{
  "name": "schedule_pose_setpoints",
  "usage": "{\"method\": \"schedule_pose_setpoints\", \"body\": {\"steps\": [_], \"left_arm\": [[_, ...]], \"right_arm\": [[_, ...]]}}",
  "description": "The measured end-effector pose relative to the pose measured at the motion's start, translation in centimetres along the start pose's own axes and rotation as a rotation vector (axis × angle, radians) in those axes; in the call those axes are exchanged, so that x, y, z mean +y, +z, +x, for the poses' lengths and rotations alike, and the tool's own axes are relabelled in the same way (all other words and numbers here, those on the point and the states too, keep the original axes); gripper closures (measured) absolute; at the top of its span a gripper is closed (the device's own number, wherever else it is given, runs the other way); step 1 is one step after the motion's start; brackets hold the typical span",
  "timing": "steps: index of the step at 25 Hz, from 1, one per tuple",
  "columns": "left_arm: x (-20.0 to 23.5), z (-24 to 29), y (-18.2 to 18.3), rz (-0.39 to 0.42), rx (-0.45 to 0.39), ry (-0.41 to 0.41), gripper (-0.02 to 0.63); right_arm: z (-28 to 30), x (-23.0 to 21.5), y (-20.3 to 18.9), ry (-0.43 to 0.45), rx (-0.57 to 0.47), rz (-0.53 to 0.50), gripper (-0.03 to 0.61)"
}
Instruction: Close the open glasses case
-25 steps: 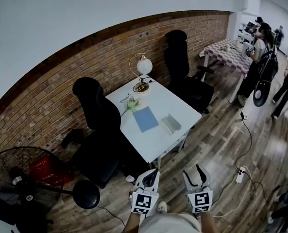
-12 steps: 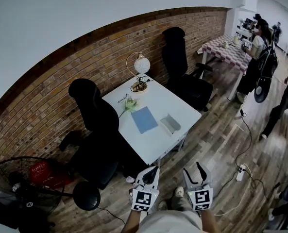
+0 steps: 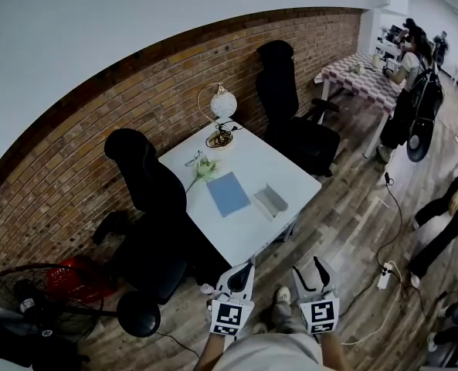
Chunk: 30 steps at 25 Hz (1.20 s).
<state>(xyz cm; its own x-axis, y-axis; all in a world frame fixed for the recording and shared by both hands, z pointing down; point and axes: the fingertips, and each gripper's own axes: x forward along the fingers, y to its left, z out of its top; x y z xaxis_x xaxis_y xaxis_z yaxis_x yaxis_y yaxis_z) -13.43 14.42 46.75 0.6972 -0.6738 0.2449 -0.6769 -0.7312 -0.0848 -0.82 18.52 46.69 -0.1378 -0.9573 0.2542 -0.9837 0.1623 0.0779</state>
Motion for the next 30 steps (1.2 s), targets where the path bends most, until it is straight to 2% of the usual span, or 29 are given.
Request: {"method": "schedule_pose_setpoints", "body": {"steps": [20,30], "left_arm": [[1.8,7.7,1.2,-0.016,0.017,0.043,0.611],[2.1,12.0,2.5,-0.026,0.034,0.093,0.611]], "right_arm": [[6.7,-6.2,0.0,0.044,0.019,-0.002,0.328],[10.1,-9.9,1.3,0.106,0.012,0.013,0.330]]}}
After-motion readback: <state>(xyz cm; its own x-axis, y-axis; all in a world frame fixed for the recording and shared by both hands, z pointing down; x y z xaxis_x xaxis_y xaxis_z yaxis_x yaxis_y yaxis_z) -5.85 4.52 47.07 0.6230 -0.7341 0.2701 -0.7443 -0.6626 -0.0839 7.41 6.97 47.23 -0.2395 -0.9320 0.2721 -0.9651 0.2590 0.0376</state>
